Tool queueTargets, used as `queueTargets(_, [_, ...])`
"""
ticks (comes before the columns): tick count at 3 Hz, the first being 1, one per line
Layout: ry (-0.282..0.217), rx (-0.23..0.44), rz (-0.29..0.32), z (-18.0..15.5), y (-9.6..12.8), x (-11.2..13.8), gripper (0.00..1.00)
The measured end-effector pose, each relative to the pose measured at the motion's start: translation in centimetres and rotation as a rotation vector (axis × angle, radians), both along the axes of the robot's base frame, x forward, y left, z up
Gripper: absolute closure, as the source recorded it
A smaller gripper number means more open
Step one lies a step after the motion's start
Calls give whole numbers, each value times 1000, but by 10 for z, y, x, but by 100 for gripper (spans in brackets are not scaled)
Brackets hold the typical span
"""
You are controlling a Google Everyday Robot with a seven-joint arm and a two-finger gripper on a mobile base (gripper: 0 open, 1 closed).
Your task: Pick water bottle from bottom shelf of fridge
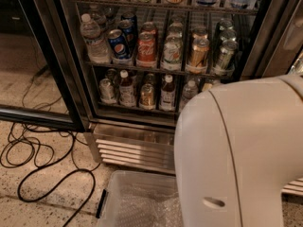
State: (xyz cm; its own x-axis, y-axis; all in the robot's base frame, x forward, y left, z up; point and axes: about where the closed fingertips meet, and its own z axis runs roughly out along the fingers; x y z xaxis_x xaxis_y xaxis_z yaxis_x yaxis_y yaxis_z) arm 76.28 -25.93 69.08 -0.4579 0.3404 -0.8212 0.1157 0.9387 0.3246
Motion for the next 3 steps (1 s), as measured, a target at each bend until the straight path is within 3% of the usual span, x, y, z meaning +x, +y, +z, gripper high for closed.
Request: queueTargets(3, [27, 12, -5, 3, 3, -11, 100])
